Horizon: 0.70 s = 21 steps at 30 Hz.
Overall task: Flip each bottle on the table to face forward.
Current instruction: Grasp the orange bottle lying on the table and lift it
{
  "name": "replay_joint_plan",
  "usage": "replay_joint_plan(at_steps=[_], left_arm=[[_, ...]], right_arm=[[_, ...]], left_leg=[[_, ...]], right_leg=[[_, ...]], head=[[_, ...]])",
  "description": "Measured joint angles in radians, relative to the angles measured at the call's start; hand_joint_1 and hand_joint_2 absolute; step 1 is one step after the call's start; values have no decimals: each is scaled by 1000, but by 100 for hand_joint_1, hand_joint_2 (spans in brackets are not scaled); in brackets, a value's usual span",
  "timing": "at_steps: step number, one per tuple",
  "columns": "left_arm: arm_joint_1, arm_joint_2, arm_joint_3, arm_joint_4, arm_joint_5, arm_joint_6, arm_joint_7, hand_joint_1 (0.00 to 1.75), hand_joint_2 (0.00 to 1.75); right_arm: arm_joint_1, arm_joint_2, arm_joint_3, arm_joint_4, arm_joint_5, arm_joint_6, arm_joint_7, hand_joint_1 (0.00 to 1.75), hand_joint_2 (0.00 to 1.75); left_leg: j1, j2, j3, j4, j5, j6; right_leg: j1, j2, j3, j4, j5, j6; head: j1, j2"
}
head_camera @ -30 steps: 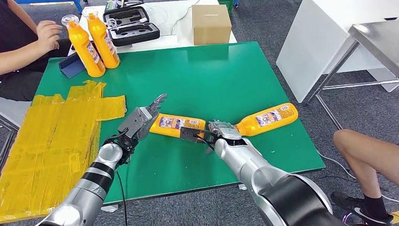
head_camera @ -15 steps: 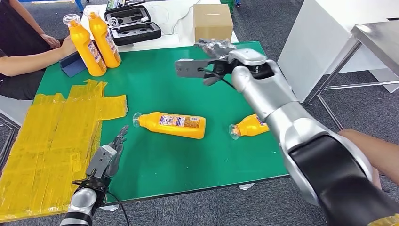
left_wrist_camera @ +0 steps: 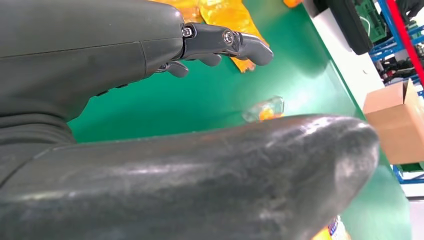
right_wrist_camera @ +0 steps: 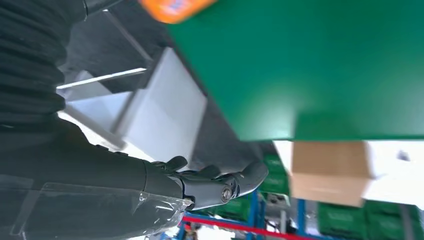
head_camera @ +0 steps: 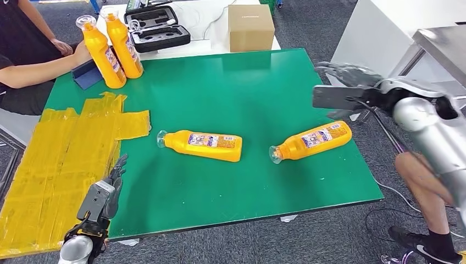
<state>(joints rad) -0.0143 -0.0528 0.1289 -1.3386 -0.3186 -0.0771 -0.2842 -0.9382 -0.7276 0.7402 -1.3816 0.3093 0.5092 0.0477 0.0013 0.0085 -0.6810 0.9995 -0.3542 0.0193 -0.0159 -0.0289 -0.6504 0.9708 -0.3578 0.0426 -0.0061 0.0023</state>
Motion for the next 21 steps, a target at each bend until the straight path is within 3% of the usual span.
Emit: replay_joint_plan(at_steps=[4,8,16,21], left_arm=[[0,5,3,-4,1,-1,3,0,0],[-5,6,-5,-10,7,-9,11,0,0],[-9,13,-58,-23,35,-32,23,0,0],[-11,14,-99,-28,38,-35,24,0,0]], right_arm=[[26,-162,26,-100,-46,1,18,0,175],[59,-236,57,-130,-21,-24,27,0,175],[135,-243,123,-50,121,-95,8,0,175],[180,-185,129,105,264,-166,-16,0,175]], left_leg=[[0,3,1,0,-2,0],[0,5,1,0,-2,-1],[0,5,2,0,-1,0],[0,5,2,0,-1,0]], right_leg=[[0,1,0,0,-1,1],[0,3,0,0,-1,1],[0,5,1,0,-1,1],[0,5,1,0,-1,1]], head=[[0,0],[0,0],[0,0],[0,0]])
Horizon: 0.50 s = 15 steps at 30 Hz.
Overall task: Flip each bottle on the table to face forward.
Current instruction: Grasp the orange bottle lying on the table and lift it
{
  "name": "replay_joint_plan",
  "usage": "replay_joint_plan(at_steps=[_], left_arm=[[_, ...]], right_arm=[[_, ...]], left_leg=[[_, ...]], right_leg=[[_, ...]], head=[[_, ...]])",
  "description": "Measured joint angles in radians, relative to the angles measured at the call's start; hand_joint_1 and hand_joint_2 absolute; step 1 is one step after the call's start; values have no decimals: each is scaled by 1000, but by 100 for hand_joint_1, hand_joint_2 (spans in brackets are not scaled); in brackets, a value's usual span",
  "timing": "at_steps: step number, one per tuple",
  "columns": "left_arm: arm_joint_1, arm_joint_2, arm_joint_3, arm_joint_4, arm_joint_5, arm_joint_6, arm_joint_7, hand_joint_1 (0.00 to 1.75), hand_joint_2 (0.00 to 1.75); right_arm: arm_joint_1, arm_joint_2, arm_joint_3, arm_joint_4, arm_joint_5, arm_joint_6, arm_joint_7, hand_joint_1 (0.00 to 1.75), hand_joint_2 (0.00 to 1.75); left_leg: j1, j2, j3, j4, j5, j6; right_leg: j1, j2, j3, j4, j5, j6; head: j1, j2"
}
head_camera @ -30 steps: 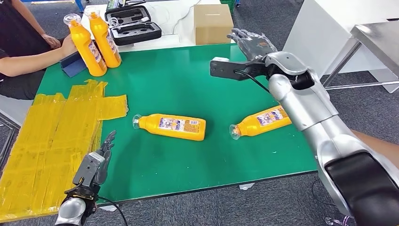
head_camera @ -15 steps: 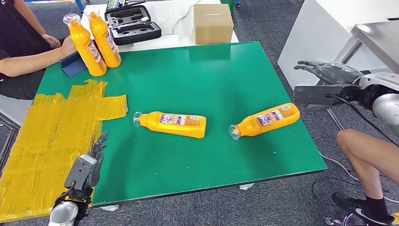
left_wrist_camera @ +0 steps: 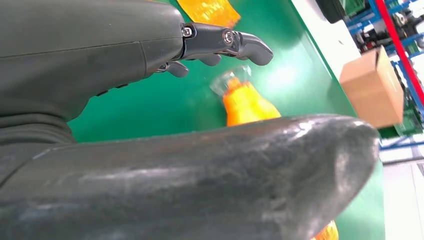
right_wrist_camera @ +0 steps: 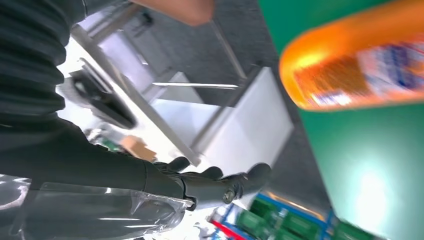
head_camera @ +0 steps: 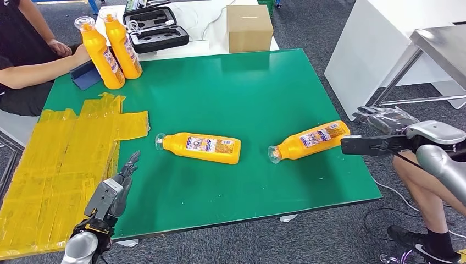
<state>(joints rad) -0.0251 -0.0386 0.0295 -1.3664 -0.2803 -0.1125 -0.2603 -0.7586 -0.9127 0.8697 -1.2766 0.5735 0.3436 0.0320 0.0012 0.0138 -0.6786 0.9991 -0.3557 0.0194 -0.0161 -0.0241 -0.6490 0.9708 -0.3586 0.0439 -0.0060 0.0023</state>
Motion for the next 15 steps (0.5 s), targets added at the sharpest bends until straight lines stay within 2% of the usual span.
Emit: replay_joint_plan(at_steps=[6,12,15], left_arm=[[-14,1,-34,1,3,0,3,0,0],[-22,2,-41,4,7,-1,3,0,0],[-54,6,-58,23,17,-4,3,0,0]], right_arm=[[30,87,-13,183,83,-42,-25,0,175],[30,121,-23,249,124,-60,-26,0,175],[16,235,-52,456,240,-162,-48,0,175]], left_leg=[[0,0,0,0,0,0],[0,0,0,0,0,0],[0,0,0,0,0,0]], right_leg=[[0,0,0,0,0,0],[0,0,0,0,0,0],[1,0,0,0,0,0]], head=[[0,0],[0,0],[0,0]])
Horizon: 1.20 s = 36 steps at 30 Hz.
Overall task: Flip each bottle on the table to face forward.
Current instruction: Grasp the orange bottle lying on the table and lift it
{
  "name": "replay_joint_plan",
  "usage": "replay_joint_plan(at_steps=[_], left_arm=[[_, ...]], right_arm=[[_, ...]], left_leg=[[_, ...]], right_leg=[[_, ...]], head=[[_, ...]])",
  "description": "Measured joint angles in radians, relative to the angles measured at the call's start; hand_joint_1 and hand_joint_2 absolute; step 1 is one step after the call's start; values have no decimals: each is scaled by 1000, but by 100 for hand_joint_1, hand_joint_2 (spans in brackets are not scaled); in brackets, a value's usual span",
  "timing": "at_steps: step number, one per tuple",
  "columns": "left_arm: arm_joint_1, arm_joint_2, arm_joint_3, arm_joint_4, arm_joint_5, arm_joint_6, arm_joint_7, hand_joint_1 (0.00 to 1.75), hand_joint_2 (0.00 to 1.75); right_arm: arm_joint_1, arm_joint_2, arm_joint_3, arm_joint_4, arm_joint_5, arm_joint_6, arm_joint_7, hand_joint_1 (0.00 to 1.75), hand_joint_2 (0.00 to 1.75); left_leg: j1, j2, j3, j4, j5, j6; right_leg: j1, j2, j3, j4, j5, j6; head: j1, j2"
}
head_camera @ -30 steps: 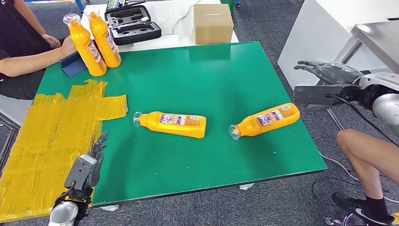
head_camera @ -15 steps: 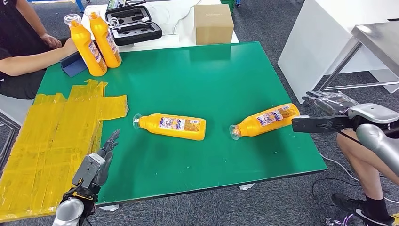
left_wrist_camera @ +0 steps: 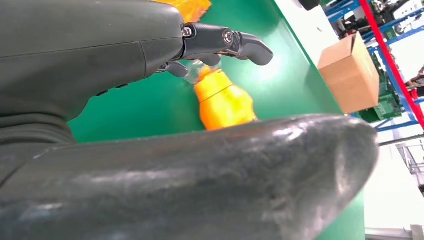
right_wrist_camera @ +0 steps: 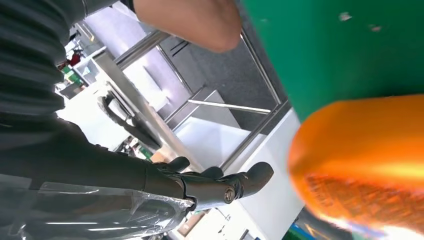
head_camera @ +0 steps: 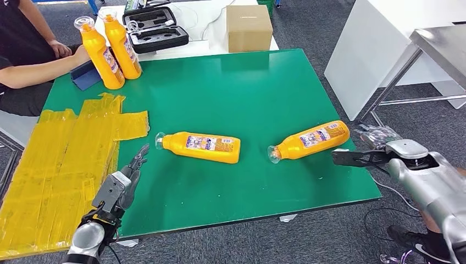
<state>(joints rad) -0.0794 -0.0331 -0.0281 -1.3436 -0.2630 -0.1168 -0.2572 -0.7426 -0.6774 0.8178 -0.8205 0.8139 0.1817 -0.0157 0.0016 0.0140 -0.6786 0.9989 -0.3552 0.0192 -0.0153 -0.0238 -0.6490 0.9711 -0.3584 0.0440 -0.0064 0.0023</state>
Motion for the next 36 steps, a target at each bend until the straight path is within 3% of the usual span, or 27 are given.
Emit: replay_joint_plan(at_steps=[2,7,18,29,36], left_arm=[[-15,2,-8,12,4,0,0,0,0],[-23,4,-15,25,8,0,0,0,0],[-27,10,-16,38,14,-4,3,0,0],[-11,19,-15,38,16,-4,9,0,0],[27,27,2,24,22,-2,10,0,0]], right_arm=[[-11,69,-21,110,63,-59,-6,0,175],[-30,156,-58,222,134,-113,22,0,175],[-68,249,-120,313,209,-160,45,0,175],[-144,264,-161,312,212,-106,1,0,175],[-353,166,-189,168,112,152,-44,0,175]], left_leg=[[0,0,0,0,0,0],[0,0,0,0,0,0],[0,0,0,0,0,0],[-1,0,0,0,1,0],[-3,0,-1,0,1,1]], right_leg=[[0,0,0,0,0,0],[0,0,0,0,0,0],[0,0,0,0,0,0],[-1,0,0,0,0,0],[-3,0,-1,0,0,1]], head=[[0,0],[0,0],[0,0],[0,0],[0,0]])
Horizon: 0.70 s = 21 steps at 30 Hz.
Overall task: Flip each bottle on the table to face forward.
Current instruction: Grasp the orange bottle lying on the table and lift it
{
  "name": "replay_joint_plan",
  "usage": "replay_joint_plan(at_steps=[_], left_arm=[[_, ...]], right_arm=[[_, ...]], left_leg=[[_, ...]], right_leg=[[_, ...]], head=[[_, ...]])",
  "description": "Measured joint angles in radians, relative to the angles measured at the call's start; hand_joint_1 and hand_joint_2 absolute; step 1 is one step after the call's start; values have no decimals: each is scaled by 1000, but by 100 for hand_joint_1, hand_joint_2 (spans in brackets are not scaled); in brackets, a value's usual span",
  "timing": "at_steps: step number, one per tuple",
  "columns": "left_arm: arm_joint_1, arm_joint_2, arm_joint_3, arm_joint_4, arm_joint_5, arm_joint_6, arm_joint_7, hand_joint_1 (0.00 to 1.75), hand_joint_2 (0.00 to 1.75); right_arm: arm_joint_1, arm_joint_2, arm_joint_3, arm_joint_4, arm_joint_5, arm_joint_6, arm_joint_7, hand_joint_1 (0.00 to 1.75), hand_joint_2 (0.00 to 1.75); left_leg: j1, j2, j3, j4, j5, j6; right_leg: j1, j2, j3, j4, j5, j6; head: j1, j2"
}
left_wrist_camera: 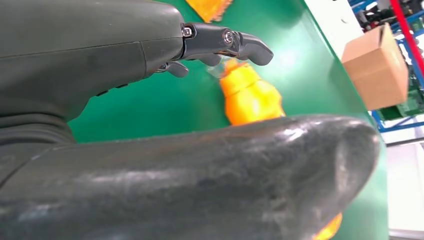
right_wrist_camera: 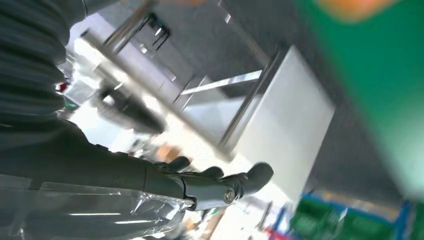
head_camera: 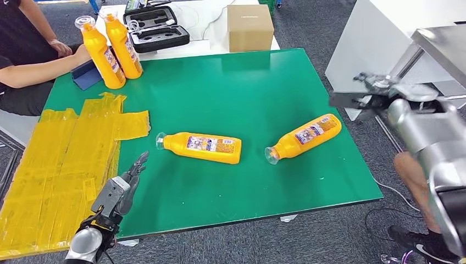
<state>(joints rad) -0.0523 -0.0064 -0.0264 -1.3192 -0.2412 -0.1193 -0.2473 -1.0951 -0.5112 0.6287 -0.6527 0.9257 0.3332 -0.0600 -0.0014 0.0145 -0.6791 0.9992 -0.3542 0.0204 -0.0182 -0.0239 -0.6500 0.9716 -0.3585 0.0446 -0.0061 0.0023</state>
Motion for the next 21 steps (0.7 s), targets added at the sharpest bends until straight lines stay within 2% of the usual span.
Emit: replay_joint_plan(at_steps=[3,9,14,21], left_arm=[[4,1,6,-3,4,-5,-1,0,0],[-3,1,8,-2,4,-13,-2,0,0],[-36,1,7,10,6,-16,-5,0,0],[-72,2,-4,42,12,-20,-9,0,0]], right_arm=[[-59,-25,1,-41,-14,38,2,0,175],[-68,-33,19,-54,-25,-12,10,0,175],[-22,17,54,25,-5,-96,-4,0,175],[31,86,104,129,32,-148,-75,0,175]], left_leg=[[0,0,0,0,0,0],[0,0,1,0,0,0],[0,0,1,0,0,0],[1,0,1,0,1,1]], right_leg=[[0,0,1,0,0,0],[0,0,1,0,0,0],[0,0,1,0,1,0],[1,0,1,0,1,0]], head=[[0,0],[0,0],[0,0],[0,0]])
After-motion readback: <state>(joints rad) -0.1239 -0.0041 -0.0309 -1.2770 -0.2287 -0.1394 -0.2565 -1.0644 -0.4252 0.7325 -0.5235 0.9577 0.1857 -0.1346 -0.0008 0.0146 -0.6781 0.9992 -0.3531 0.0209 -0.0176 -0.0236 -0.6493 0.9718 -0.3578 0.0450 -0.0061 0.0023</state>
